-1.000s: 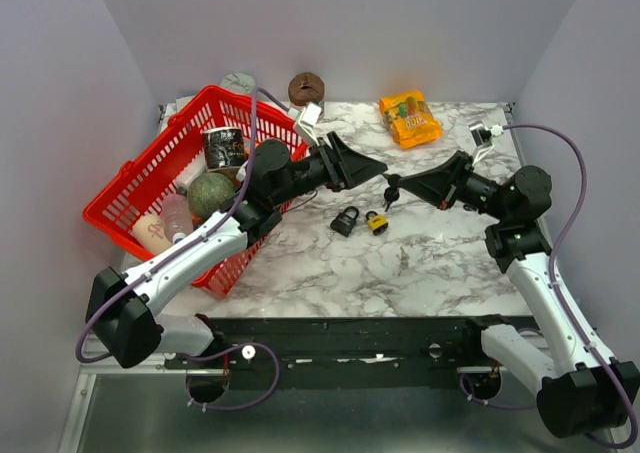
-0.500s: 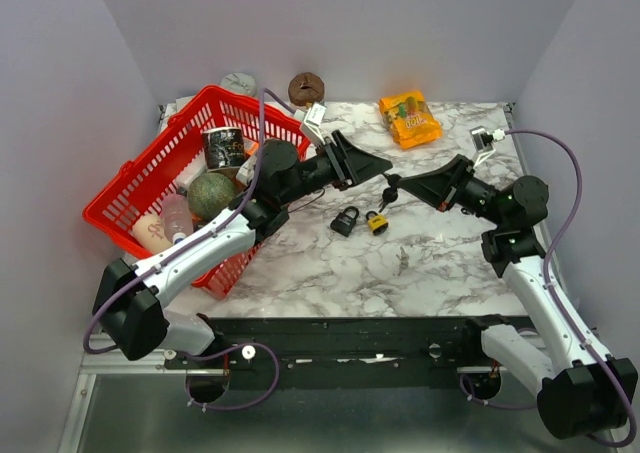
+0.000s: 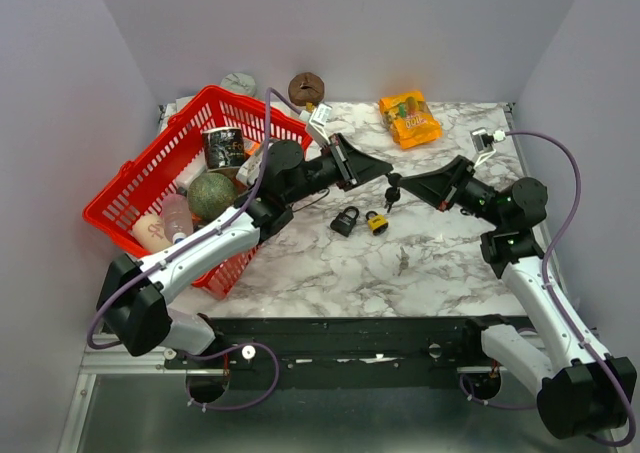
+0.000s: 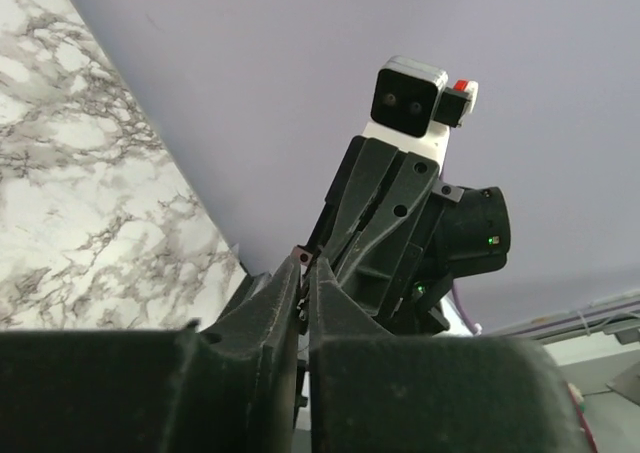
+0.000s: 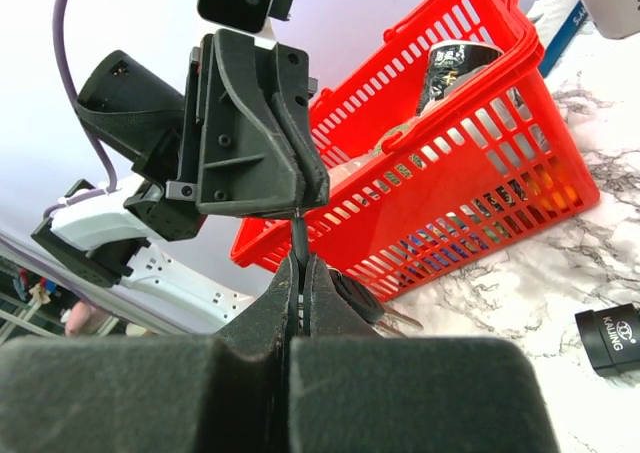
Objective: Unlock with the key
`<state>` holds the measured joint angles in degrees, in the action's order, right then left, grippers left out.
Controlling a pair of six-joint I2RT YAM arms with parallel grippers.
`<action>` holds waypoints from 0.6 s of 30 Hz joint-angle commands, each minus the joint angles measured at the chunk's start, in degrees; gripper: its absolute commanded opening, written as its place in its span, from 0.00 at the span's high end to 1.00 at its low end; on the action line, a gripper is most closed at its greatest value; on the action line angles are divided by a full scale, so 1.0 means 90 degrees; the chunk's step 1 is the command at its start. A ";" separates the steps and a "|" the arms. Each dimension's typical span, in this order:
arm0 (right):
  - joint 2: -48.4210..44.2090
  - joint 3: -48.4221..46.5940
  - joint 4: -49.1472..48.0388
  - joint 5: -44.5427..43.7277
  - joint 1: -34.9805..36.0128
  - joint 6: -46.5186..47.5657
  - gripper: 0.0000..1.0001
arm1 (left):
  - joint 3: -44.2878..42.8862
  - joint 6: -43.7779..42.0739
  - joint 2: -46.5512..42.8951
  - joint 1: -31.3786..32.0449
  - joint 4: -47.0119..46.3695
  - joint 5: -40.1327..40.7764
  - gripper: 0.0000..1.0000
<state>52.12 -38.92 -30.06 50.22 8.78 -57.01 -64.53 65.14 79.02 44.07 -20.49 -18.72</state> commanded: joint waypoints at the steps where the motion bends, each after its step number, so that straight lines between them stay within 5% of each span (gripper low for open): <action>1: -0.0019 -0.0021 0.0019 -0.0121 0.0021 0.0114 0.99 | -0.0232 0.0047 0.0106 0.0044 -0.0096 -0.0020 1.00; 6: 0.0010 -0.0324 0.0878 0.0006 0.0021 0.0639 0.96 | -0.0232 -0.0167 0.0048 0.0005 0.0098 -0.0058 1.00; 10: -0.0088 -0.0890 0.2495 0.0133 0.0011 0.1674 0.61 | -0.0154 -0.0412 -0.0040 -0.0306 0.0158 -0.0682 1.00; 13: -0.0010 -0.1349 0.3337 0.0523 0.0021 0.2437 0.44 | -0.0241 -0.0742 -0.0021 -0.0600 0.0274 -0.1813 1.00; 18: 0.0390 -0.1964 0.4764 0.1605 0.0021 0.3461 0.41 | -0.0720 -0.1603 0.0116 -0.0756 0.1229 -0.3716 1.00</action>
<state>53.19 -52.77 -1.26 55.40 8.80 -36.91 -66.06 58.63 79.77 37.71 -15.73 -34.26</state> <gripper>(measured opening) 0.594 0.010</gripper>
